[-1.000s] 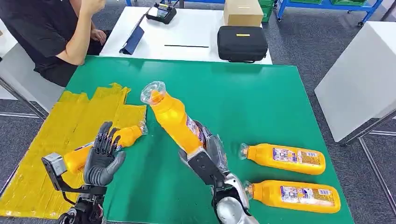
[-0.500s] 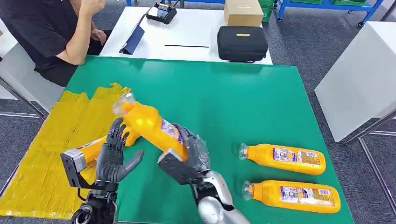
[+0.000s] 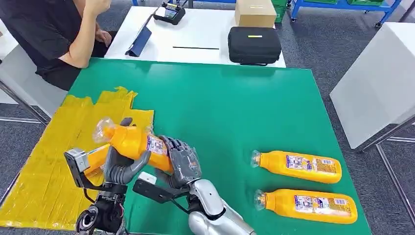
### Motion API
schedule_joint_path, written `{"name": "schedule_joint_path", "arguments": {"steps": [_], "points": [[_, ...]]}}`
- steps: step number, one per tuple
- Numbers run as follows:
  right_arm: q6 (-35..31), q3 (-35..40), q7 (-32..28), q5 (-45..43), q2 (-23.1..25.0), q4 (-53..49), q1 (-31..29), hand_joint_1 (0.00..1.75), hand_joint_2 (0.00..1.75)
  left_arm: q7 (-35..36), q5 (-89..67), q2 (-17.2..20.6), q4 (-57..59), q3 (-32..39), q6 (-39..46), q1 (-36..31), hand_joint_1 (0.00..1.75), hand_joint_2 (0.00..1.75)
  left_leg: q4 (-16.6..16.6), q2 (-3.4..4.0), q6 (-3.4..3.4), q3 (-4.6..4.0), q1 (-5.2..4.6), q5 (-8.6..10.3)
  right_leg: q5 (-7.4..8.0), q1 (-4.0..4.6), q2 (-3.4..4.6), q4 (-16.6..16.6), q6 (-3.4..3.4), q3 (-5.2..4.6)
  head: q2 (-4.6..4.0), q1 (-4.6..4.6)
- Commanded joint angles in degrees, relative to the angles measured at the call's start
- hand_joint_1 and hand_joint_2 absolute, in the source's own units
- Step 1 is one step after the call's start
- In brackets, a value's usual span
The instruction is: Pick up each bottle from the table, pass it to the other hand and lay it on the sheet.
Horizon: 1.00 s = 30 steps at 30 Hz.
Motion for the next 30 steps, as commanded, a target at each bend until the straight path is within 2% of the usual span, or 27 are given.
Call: {"name": "schedule_joint_path", "arguments": {"steps": [1, 7, 8, 9, 14, 17, 30], "points": [[0.6, 5.4, -1.0, 0.3, 0.9, 8.5, -3.3, 1.75, 1.75, 0.4, 0.7, 1.6, 4.7, -2.4, -1.5, -3.2, 0.0, 1.75, -0.1, -0.04, -0.1, 0.25, 0.02, -0.07, -0.1, 0.03, -0.14, 0.0, -0.09, 0.26, 0.0, 0.0], [1.2, 8.8, -1.0, 0.6, 2.3, 9.9, -4.2, 1.75, 1.75, 1.5, 5.5, 2.0, 5.7, -1.1, -3.4, -4.1, 0.0, 1.75, -0.1, 0.01, -0.11, 0.25, 0.01, -0.07, -0.1, 0.03, -0.11, 0.0, -0.1, 0.23, 0.0, 0.0], [1.8, 9.5, -1.0, 0.5, 2.8, 10.4, -4.5, 1.75, 1.75, 1.4, 6.0, 2.0, 6.1, -0.8, -3.4, -4.4, 0.82, 1.75, 0.0, 0.0, -0.08, 0.12, 0.02, -0.02, -0.04, 0.03, -0.08, 0.0, -0.07, 0.11, 0.0, -0.02], [2.0, 9.8, -0.9, 0.4, 3.1, 10.8, -4.5, 1.75, 1.75, 1.3, 6.1, 2.1, 6.3, -0.7, -3.5, -4.6, 1.75, 1.75, 0.0, 0.0, -0.1, 0.18, 0.03, -0.04, -0.07, 0.04, -0.1, 0.0, -0.09, 0.17, 0.0, 0.0], [0.1, 9.4, 0.3, -0.8, 5.3, 13.4, -4.7, 1.75, 1.75, 0.0, 5.8, 1.6, 7.7, 0.2, -3.3, -4.4, 1.75, 1.75, -0.1, -0.01, -0.13, 0.28, 0.04, -0.07, -0.1, 0.06, -0.14, 0.0, -0.11, 0.27, 0.0, -0.02], [0.8, 10.8, 3.0, -0.8, 5.4, 11.0, -4.0, 1.75, 1.75, -1.1, 5.3, 1.4, 7.9, 1.0, -3.4, -3.7, 1.75, 1.75, -0.1, 0.04, -0.07, 0.13, 0.03, -0.04, -0.04, 0.03, -0.03, 0.0, -0.06, 0.1, 0.0, -0.02], [0.3, 9.1, 2.5, -1.9, 5.4, 12.3, -5.7, 1.75, 1.75, -1.4, 4.9, 0.9, 8.1, 2.5, -3.5, -3.8, 1.75, 1.75, 0.0, -0.02, -0.08, 0.12, 0.03, -0.04, -0.06, 0.04, -0.1, 0.0, -0.07, 0.12, 0.0, 0.02]]}}
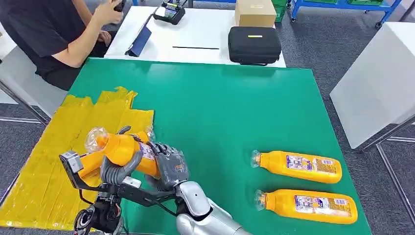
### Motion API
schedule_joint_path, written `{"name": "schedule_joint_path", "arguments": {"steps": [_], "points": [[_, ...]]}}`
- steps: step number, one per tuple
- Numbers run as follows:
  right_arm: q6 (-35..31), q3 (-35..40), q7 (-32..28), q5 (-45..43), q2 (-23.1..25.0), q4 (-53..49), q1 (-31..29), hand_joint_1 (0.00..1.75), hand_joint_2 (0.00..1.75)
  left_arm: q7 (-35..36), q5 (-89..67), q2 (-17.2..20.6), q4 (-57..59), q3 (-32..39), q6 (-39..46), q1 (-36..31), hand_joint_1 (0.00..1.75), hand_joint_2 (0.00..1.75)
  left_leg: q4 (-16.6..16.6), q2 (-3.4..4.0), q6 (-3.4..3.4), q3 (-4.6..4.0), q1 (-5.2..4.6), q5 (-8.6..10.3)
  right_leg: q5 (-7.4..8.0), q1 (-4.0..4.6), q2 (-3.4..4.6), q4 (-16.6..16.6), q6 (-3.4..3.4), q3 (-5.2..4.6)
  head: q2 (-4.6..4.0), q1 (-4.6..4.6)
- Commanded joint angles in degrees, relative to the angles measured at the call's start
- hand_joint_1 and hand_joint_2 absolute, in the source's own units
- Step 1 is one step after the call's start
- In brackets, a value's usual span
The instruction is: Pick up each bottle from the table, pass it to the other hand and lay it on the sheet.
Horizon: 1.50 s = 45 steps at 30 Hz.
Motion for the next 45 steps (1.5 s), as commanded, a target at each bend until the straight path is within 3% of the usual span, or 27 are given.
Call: {"name": "schedule_joint_path", "arguments": {"steps": [1, 2, 3, 4, 5, 8, 10, 13, 15, 16, 23, 27, 34, 37, 38, 39, 40, 45], "points": [[-0.3, 3.4, -1.2, -0.6, 0.7, 3.9, -2.5, 1.75, 1.75, 0.3, -0.9, 0.0, 3.8, 0.3, -0.4, -3.3, 1.75, 1.75, 0.0, -0.04, -0.06, 0.11, 0.0, -0.02, -0.05, 0.01, -0.11, 0.0, -0.05, 0.12, 0.0, 0.0], [-1.7, 2.4, -1.4, -1.0, 0.7, 4.1, -2.6, 1.54, 1.75, -0.1, -1.6, -0.1, 3.5, 0.8, -0.1, -3.2, 1.75, 1.75, 0.0, -0.06, -0.09, 0.17, 0.01, -0.05, -0.09, 0.02, -0.16, 0.0, -0.08, 0.19, 0.0, 0.0], [-2.6, 1.5, -1.7, -0.8, 0.7, 4.2, -2.7, 0.0, 1.75, -0.5, -2.1, -0.2, 3.1, 1.4, 0.5, -3.0, 1.75, 1.75, 0.0, -0.05, -0.07, 0.11, 0.01, -0.03, -0.05, 0.02, -0.13, 0.0, -0.06, 0.13, 0.0, 0.0], [-3.2, -0.8, -2.1, -1.4, 0.5, 3.7, -2.3, 0.0, 1.75, -1.2, -3.6, -0.2, 2.5, 2.1, 2.1, -2.7, 1.75, 1.75, 0.0, -0.05, -0.1, 0.21, 0.0, -0.07, -0.1, 0.01, -0.16, 0.0, -0.09, 0.22, 0.0, -0.02], [-3.4, -2.2, -2.1, -1.1, 0.1, 2.7, -2.1, 0.0, 0.0, -1.4, -4.9, -0.1, 1.9, 2.8, 3.1, -2.5, 1.75, 1.75, 0.0, -0.03, -0.07, 0.12, 0.03, -0.04, -0.05, 0.04, -0.11, 0.0, -0.06, 0.14, 0.0, 0.0], [-3.2, -7.2, -2.0, 0.1, -2.1, -2.9, -0.5, 0.0, 0.0, -2.2, -13.1, 1.0, 0.6, 4.6, 8.5, -2.1, 1.75, 1.75, 0.0, -0.03, -0.1, 0.21, 0.0, -0.07, -0.1, 0.02, -0.14, 0.0, -0.09, 0.23, 0.0, 0.0], [-3.8, -12.4, -2.2, 1.2, -4.7, -12.2, 3.1, 0.0, 0.0, -2.5, -29.4, 1.6, -1.1, 6.2, 22.4, -1.9, 1.75, 1.75, 0.0, -0.06, -0.06, 0.07, 0.02, -0.02, -0.04, 0.04, -0.14, 0.0, -0.05, 0.11, 0.0, 0.0], [4.6, -19.7, -4.5, 1.9, -8.2, -29.6, 11.1, 0.0, 0.0, -1.0, -48.2, 0.7, -6.5, 10.9, 40.2, 0.3, 1.75, 1.75, 0.0, -0.16, -0.07, 0.1, 0.05, -0.06, -0.1, 0.07, -0.27, 0.0, -0.06, 0.19, 0.0, -0.02], [11.5, -22.0, -7.1, -5.0, -9.3, -34.6, 14.3, 0.0, 0.0, -0.8, -52.8, 1.0, -8.4, 12.0, 44.0, 1.9, 1.75, 1.75, 0.0, -0.14, -0.07, 0.13, 0.05, -0.11, -0.15, 0.07, -0.25, 0.0, -0.06, 0.22, 0.0, -0.02], [11.4, -22.1, -7.7, -5.2, -10.3, -35.8, 15.5, 0.0, 0.0, -1.2, -55.7, 1.2, -8.2, 11.9, 45.9, 2.5, 1.75, 1.75, 0.0, -0.14, -0.07, 0.19, 0.04, -0.15, -0.19, 0.06, -0.26, 0.0, -0.06, 0.29, 0.0, -0.04], [11.3, -21.7, -10.1, -8.4, -11.4, -36.4, 17.2, 0.0, 0.0, -0.3, -60.3, 1.7, -5.6, 10.4, 47.9, 2.5, 1.75, 1.75, 0.0, -0.22, -0.1, 0.23, -0.03, -0.14, -0.2, -0.01, -0.36, 0.0, -0.09, 0.34, 0.0, -0.02], [10.5, -20.1, -10.8, -10.7, -13.0, -37.1, 18.5, 0.0, 0.0, 1.5, -72.6, 1.6, 0.4, 9.3, 48.0, 0.8, 1.75, 1.75, -0.1, -0.19, -0.11, 0.21, -0.04, -0.06, -0.12, -0.02, -0.35, -0.1, -0.09, 0.29, 0.0, -0.02], [10.2, -19.7, -11.4, -15.1, -14.9, -37.8, 20.2, 0.0, 0.0, 4.7, -76.8, 3.3, 10.5, -0.6, 48.0, -0.7, 1.75, 1.75, -0.2, -0.23, -0.04, 0.36, -0.07, -0.05, -0.13, -0.04, -0.4, -0.2, -0.05, 0.44, 0.0, -0.04], [10.1, -19.7, -11.3, -15.4, -15.1, -38.4, 20.5, 0.0, 0.0, 5.2, -78.1, 3.3, 11.8, -1.5, 48.0, -0.9, 1.75, 1.75, -0.1, -0.25, -0.04, 0.3, -0.06, -0.05, -0.15, -0.03, -0.41, -0.1, -0.05, 0.38, 0.0, -0.02], [10.3, -19.4, -11.3, -16.0, -15.9, -39.2, 20.8, 0.0, 0.0, 8.7, -82.6, 4.8, 16.6, -5.6, 48.0, -2.3, 1.75, 1.75, -0.1, -0.19, -0.01, 0.19, -0.05, -0.02, -0.09, -0.03, -0.32, -0.1, -0.03, 0.26, 0.0, -0.02], [10.4, -19.6, -11.4, -16.5, -16.0, -39.4, 21.0, 0.0, 0.0, 8.6, -83.1, 5.2, 18.2, -6.9, 47.6, -2.5, 0.0, 1.75, -0.1, -0.21, -0.04, 0.28, -0.06, -0.06, -0.14, -0.04, -0.37, -0.1, -0.06, 0.37, 0.0, -0.02], [10.8, -19.6, -11.7, -17.4, -16.4, -39.7, 21.3, 0.0, 0.0, 12.0, -85.4, 5.4, 21.7, -8.5, 47.7, -3.4, 0.0, 0.0, -0.2, -0.25, -0.04, 0.33, -0.07, -0.04, -0.13, -0.04, -0.4, -0.2, -0.07, 0.43, 0.0, -0.02], [10.8, -20.1, -11.9, -17.6, -16.9, -40.8, 21.9, 0.0, 0.0, 16.3, -89.2, 5.3, 28.3, -11.4, 48.0, -4.7, 0.0, 0.0, -0.1, -0.15, -0.01, 0.15, -0.1, 0.01, -0.04, -0.07, -0.24, -0.1, -0.03, 0.2, 0.0, -0.04]]}}
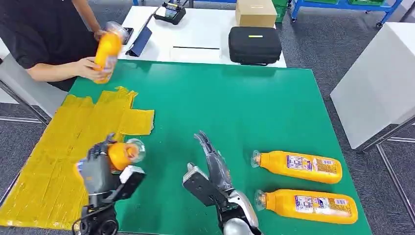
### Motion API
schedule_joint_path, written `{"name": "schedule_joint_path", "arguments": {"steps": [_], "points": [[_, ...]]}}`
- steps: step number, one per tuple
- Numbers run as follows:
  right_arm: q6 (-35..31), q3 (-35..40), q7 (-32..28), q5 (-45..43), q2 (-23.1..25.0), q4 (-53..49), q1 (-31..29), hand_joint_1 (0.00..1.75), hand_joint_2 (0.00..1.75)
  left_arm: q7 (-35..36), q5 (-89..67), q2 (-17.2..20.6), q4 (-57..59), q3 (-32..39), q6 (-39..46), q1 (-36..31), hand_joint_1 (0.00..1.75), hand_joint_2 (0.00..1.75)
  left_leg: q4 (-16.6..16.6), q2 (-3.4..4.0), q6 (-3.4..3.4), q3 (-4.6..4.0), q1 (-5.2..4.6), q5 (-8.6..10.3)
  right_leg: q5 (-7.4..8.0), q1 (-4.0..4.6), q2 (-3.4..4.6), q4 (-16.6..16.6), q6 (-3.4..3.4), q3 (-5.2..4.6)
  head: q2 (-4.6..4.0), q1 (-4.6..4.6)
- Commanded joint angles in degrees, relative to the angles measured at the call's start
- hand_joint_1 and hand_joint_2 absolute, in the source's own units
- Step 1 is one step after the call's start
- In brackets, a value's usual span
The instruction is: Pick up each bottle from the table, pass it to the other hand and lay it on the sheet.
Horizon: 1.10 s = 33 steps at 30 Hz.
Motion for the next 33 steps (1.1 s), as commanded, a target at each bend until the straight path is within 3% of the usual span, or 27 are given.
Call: {"name": "schedule_joint_path", "arguments": {"steps": [1, 12, 15, 20, 24, 25, 26, 29, 33], "points": [[0.5, 0.0, -0.4, -0.9, -3.1, -2.2, 0.8, 0.0, 0.0, 5.0, -4.5, 3.2, 17.8, -9.9, 0.8, -4.8, 0.0, 0.0, -0.1, -0.03, -0.09, 0.27, -0.01, -0.04, -0.07, 0.01, -0.13, -0.1, -0.08, 0.27, 0.0, 0.0], [0.6, -0.7, -0.3, -1.0, -3.2, -2.8, 1.8, 0.0, 0.0, 13.9, -13.4, 3.6, 19.7, -10.0, -1.1, -6.5, 0.0, 0.0, -0.1, -0.01, -0.11, 0.3, 0.03, -0.08, -0.1, 0.05, -0.14, 0.0, -0.09, 0.3, 0.0, 0.0], [1.0, -0.1, -0.2, -0.7, -2.4, -3.1, 1.9, 0.0, 0.0, 20.4, -20.1, 4.3, 20.7, -9.6, -0.6, -6.0, 0.0, 0.0, 0.0, 0.05, -0.09, 0.18, 0.04, -0.05, -0.05, 0.05, -0.05, 0.0, -0.07, 0.16, 0.0, 0.0], [0.8, 1.0, 0.4, 0.7, -0.1, -0.4, 0.4, 0.0, 0.0, 20.4, -20.4, 5.8, 17.9, -6.7, 0.8, -3.5, 0.0, 0.0, -0.1, 0.18, -0.12, 0.26, 0.03, -0.1, -0.07, 0.04, 0.06, 0.0, -0.1, 0.21, 0.0, 0.0], [-1.6, 3.1, -0.5, 0.9, 0.4, 3.4, -1.0, 0.0, 0.0, 4.7, -6.0, 5.6, 8.5, 4.7, 0.8, 1.5, 0.0, 0.0, 0.0, 0.41, -0.13, 0.25, 0.08, -0.16, -0.03, 0.09, 0.3, 0.0, -0.12, 0.16, 0.0, 0.0], [-2.5, 3.8, -1.5, -0.2, -0.3, 3.9, -1.1, 0.0, 0.0, -7.4, 4.0, 2.0, 5.6, 12.7, 0.8, 2.6, 0.0, 0.0, 0.0, 0.39, -0.11, 0.16, 0.11, -0.12, 0.0, 0.11, 0.29, 0.0, -0.1, 0.11, 0.0, 0.0], [-3.1, 4.7, -2.2, -1.3, -1.2, 4.6, -1.5, 0.0, 0.0, -14.8, 13.3, 0.0, 4.2, 15.5, 0.8, 3.2, 0.0, 0.0, 0.0, 0.39, -0.12, 0.26, 0.11, -0.16, -0.04, 0.11, 0.27, 0.0, -0.11, 0.2, 0.0, 0.0], [-5.4, 6.1, -5.3, -6.4, -4.5, 6.8, -2.9, 0.0, 0.0, -19.7, 41.8, -0.2, -15.2, 11.3, -5.1, 8.8, 0.0, 0.0, 0.0, 0.13, -0.06, 0.05, 0.11, -0.07, -0.04, 0.11, 0.04, 0.0, -0.06, 0.06, 0.0, 0.02], [-5.2, 3.2, -6.2, -9.2, -8.5, 1.8, -0.7, 0.0, 0.0, -16.1, 45.5, 0.1, -25.8, -0.3, -1.9, 9.7, 0.0, 0.0, 0.1, 0.05, -0.04, 0.1, 0.08, -0.16, -0.16, 0.08, -0.12, 0.1, -0.03, 0.14, 0.0, -0.02]]}}
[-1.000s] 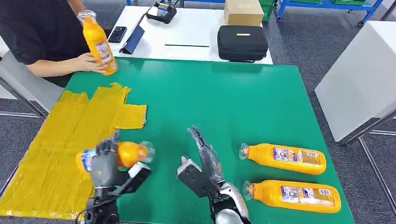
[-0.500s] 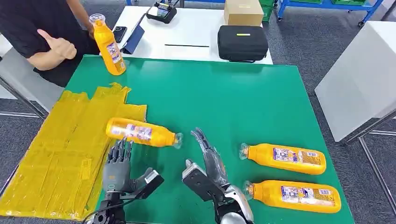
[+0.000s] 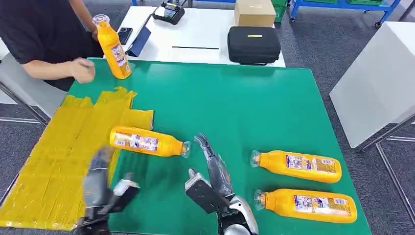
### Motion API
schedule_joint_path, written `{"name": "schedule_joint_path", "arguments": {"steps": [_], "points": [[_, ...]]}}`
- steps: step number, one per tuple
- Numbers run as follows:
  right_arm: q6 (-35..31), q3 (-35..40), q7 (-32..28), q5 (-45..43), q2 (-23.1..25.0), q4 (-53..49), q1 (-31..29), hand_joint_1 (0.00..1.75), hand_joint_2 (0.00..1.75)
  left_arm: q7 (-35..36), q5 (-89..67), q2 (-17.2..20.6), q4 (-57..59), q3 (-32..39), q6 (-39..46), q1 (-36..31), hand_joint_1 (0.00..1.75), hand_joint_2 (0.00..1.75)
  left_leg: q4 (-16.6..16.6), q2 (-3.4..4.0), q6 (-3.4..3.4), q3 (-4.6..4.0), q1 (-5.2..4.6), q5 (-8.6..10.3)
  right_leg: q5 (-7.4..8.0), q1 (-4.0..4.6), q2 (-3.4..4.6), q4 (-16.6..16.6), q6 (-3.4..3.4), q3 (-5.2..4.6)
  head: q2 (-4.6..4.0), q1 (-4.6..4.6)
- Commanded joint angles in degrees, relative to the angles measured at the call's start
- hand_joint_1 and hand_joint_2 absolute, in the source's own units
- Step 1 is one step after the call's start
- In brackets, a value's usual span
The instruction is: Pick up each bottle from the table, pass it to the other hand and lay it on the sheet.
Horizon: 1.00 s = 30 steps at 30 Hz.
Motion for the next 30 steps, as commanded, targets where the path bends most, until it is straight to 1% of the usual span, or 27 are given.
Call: {"name": "schedule_joint_path", "arguments": {"steps": [1, 2, 3, 4, 5, 6, 7, 8, 9, 10, 12, 13, 14, 15, 16, 18, 19, 20, 21, 22, 23, 25, 26, 27, 28, 29, 30], "points": [[-1.1, 0.1, -1.8, -5.2, -7.8, 0.8, -0.6, 0.0, 0.0, 0.6, 18.3, -1.0, -30.8, -9.2, 0.0, 5.9, 0.0, 0.0, 0.1, -0.34, -0.02, -0.02, 0.03, -0.07, -0.15, 0.04, -0.42, 0.0, -0.01, 0.16, 0.0, 0.04], [-1.1, -0.3, 0.0, -3.3, -8.2, -0.7, 0.4, 0.0, 0.0, 0.4, 19.0, 0.0, -31.4, -11.9, 0.7, 5.8, 0.0, 0.0, 0.2, -0.49, -0.01, 0.06, 0.0, -0.11, -0.21, 0.02, -0.55, 0.0, -0.01, 0.27, 0.0, 0.02], [-1.2, -0.3, 0.2, -3.1, -8.3, -1.3, 0.9, 0.0, 0.0, 0.4, 19.1, 0.1, -31.3, -12.5, 0.9, 5.7, 0.0, 0.0, 0.1, -0.53, 0.0, 0.03, -0.03, -0.06, -0.15, -0.01, -0.55, 0.0, -0.01, 0.21, 0.0, 0.07], [-1.9, -0.3, 1.7, -1.3, -8.9, -3.1, 2.1, 0.0, 0.0, -0.4, 21.5, 0.6, -31.8, -13.7, 0.3, 5.5, 0.0, 0.0, 0.1, -0.59, -0.01, 0.08, -0.03, -0.11, -0.2, -0.01, -0.62, 0.0, -0.03, 0.3, 0.0, 0.04], [-2.0, -0.2, 2.0, -1.0, -9.3, -3.7, 2.5, 0.0, 0.0, -0.5, 22.0, 0.8, -32.0, -14.0, 0.3, 5.4, 0.0, 0.0, 0.1, -0.47, -0.01, 0.05, -0.06, -0.06, -0.12, -0.04, -0.45, 0.0, -0.03, 0.23, 0.0, 0.04], [-2.1, -0.3, 1.9, -1.0, -9.6, -4.1, 2.8, 0.0, 0.0, -0.5, 22.0, 0.8, -32.0, -14.0, 0.3, 5.3, 0.0, 0.0, 0.1, -0.5, -0.04, 0.14, -0.09, -0.12, -0.19, -0.06, -0.51, 0.0, -0.05, 0.33, 0.0, 0.04], [-2.3, -0.1, 4.2, 1.5, -11.2, -6.8, 4.2, 0.0, 0.0, -1.0, 25.5, 1.4, -32.9, -14.7, -2.1, 5.1, 0.0, 0.0, 0.0, -0.42, -0.02, 0.06, -0.12, -0.06, -0.09, -0.09, -0.41, 0.0, -0.03, 0.24, 0.0, 0.04], [-2.1, -0.4, 5.8, 2.7, -12.6, -9.4, 5.8, 0.0, 1.75, -1.5, 27.6, 1.6, -33.5, -14.8, -3.4, 5.1, 0.0, 0.0, 0.0, -0.38, -0.05, 0.13, -0.12, -0.1, -0.12, -0.08, -0.39, 0.0, -0.05, 0.28, 0.0, 0.02], [-2.0, -0.7, 6.3, 2.9, -13.9, -11.9, 7.3, 0.0, 1.75, -1.5, 27.8, 1.7, -33.9, -14.6, -3.4, 5.2, 0.0, 0.0, 0.0, -0.52, -0.03, 0.02, -0.12, -0.04, -0.09, -0.09, -0.5, 0.0, -0.01, 0.22, 0.0, 0.04], [-1.8, -0.9, 6.6, 2.8, -14.3, -12.8, 7.7, 0.0, 1.75, -1.5, 27.9, 1.7, -34.0, -14.6, -3.4, 5.3, 0.0, 0.0, 0.1, -0.54, -0.06, 0.1, -0.11, -0.1, -0.17, -0.07, -0.55, 0.0, -0.05, 0.3, 0.0, 0.02], [-1.8, -0.9, 6.6, 2.8, -14.3, -12.8, 7.7, 0.0, 1.75, -1.5, 27.9, 1.7, -34.0, -14.6, -3.4, 5.3, 0.0, 0.0, 0.1, -0.53, -0.06, 0.16, -0.13, -0.11, -0.18, -0.08, -0.55, 0.0, -0.04, 0.33, 0.0, 0.02], [-1.1, -0.7, 7.6, 4.8, -14.9, -13.5, 7.9, 0.0, 1.75, -1.7, 29.1, 2.1, -34.2, -14.8, -4.6, 5.4, 0.0, 0.0, 0.0, -0.42, -0.05, 0.13, -0.11, -0.1, -0.12, -0.06, -0.42, 0.0, -0.02, 0.28, 0.0, 0.02], [-0.9, -1.3, 8.5, 5.7, -15.8, -15.6, 9.1, 0.0, 1.75, -1.8, 30.2, 2.3, -34.5, -14.6, -5.3, 5.6, 0.0, 0.0, 0.0, -0.36, -0.07, 0.2, -0.1, -0.14, -0.14, -0.05, -0.37, 0.0, -0.04, 0.33, 0.0, 0.02], [0.4, -1.8, 9.5, 7.4, -17.3, -18.4, 10.5, 0.0, 1.75, -2.3, 32.3, 2.4, -35.2, -14.2, -6.9, 5.9, 0.0, 0.0, 0.0, -0.35, -0.03, 0.08, -0.07, -0.09, -0.08, -0.03, -0.33, 0.0, 0.0, 0.22, 0.0, 0.02], [2.0, -3.0, 10.8, 9.2, -19.1, -22.1, 12.6, 0.0, 1.75, -2.5, 33.7, 2.4, -35.6, -13.4, -8.5, 6.2, 0.0, 0.0, 0.0, -0.34, -0.06, 0.18, -0.1, -0.13, -0.14, -0.06, -0.36, 0.0, -0.02, 0.31, 0.0, 0.0], [2.5, -3.6, 10.9, 9.1, -19.7, -23.6, 13.6, 0.0, 1.75, -2.5, 33.7, 2.5, -35.7, -13.2, -8.7, 6.3, 0.0, 0.0, 0.1, -0.52, -0.04, 0.13, -0.09, -0.13, -0.19, -0.05, -0.54, 0.0, -0.01, 0.3, 0.0, 0.02], [2.8, -4.0, 11.0, 9.5, -19.6, -23.9, 13.8, 0.0, 1.75, -2.3, 33.9, 2.3, -35.7, -13.1, -9.2, 6.3, 0.0, 0.0, 0.0, -0.47, -0.02, 0.07, -0.1, -0.08, -0.13, -0.06, -0.48, 0.0, 0.01, 0.21, 0.0, 0.02], [4.1, -4.8, 11.7, 11.5, -20.2, -25.3, 15.1, 0.0, 1.75, -1.8, 34.6, 2.0, -35.8, -12.4, -10.0, 6.5, 0.0, 0.0, 0.1, -0.47, -0.05, 0.18, -0.1, -0.14, -0.19, -0.06, -0.5, 0.0, -0.01, 0.33, 0.0, 0.02], [4.9, -5.3, 12.5, 13.6, -20.8, -26.6, 16.1, 0.0, 1.75, -1.5, 34.7, 1.8, -35.8, -11.9, -10.6, 6.7, 0.0, 0.0, 0.0, -0.44, -0.01, 0.06, -0.1, -0.08, -0.11, -0.07, -0.43, 0.0, 0.01, 0.22, 0.0, 0.02], [8.1, -6.8, 14.7, 17.1, -21.9, -29.8, 18.4, 0.0, 1.75, -1.0, 34.9, 1.4, -35.8, -10.9, -11.6, 7.2, 0.0, 0.0, 0.0, -0.38, -0.03, 0.16, -0.11, -0.13, -0.15, -0.08, -0.39, 0.0, -0.01, 0.31, 0.0, 0.0], [10.2, -8.3, 15.7, 18.8, -22.0, -31.7, 19.7, 0.0, 1.75, -0.7, 35.0, 1.1, -36.1, -10.2, -13.1, 7.6, 0.0, 0.0, 0.0, -0.44, -0.02, 0.06, -0.11, -0.08, -0.12, -0.08, -0.43, 0.0, 0.01, 0.22, 0.0, 0.0], [14.7, -12.6, 17.3, 25.2, -20.6, -34.1, 21.3, 0.0, 1.75, -0.4, 34.4, 0.2, -36.6, -8.7, -16.9, 8.4, 0.0, 0.0, 0.0, -0.49, 0.01, -0.01, -0.13, -0.05, -0.11, -0.1, -0.47, 0.0, 0.02, 0.14, 0.0, 0.02], [17.4, -15.5, 17.7, 28.4, -18.4, -34.9, 21.9, 0.0, 1.75, 0.2, 33.9, -0.5, -36.6, -7.9, -18.5, 8.6, 0.0, 0.0, 0.1, -0.5, -0.04, 0.12, -0.13, -0.15, -0.21, -0.09, -0.52, 0.0, -0.02, 0.27, 0.0, 0.02], [19.0, -17.2, 18.0, 29.8, -17.1, -35.4, 22.3, 0.0, 1.75, 0.5, 33.6, -1.1, -36.5, -7.4, -19.4, 8.5, 0.0, 0.0, 0.0, -0.44, -0.01, -0.01, -0.11, -0.06, -0.09, -0.08, -0.41, 0.0, 0.01, 0.13, 0.0, 0.02], [21.2, -19.8, 18.1, 31.6, -15.4, -36.1, 23.1, 0.0, 1.75, 0.6, 33.3, -1.7, -36.1, -7.1, -20.5, 8.2, 0.0, 0.0, 0.1, -0.4, -0.05, 0.11, -0.12, -0.16, -0.18, -0.08, -0.41, 0.0, -0.03, 0.25, 0.0, 0.0], [22.9, -22.2, 18.1, 33.5, -13.8, -37.0, 24.1, 0.0, 1.75, 0.9, 33.2, -2.4, -35.5, -6.7, -21.3, 7.6, 0.0, 0.0, 0.0, -0.36, -0.03, 0.05, -0.11, -0.1, -0.1, -0.07, -0.36, 0.0, -0.01, 0.18, 0.0, 0.02], [23.3, -24.2, 17.7, 34.9, -12.8, -37.7, 25.1, 0.0, 1.75, 1.1, 33.1, -2.8, -35.0, -6.5, -21.9, 7.0, 0.0, 0.0, 0.0, -0.39, -0.06, 0.16, -0.12, -0.15, -0.17, -0.07, -0.41, 0.0, -0.04, 0.29, 0.0, 0.0]]}}
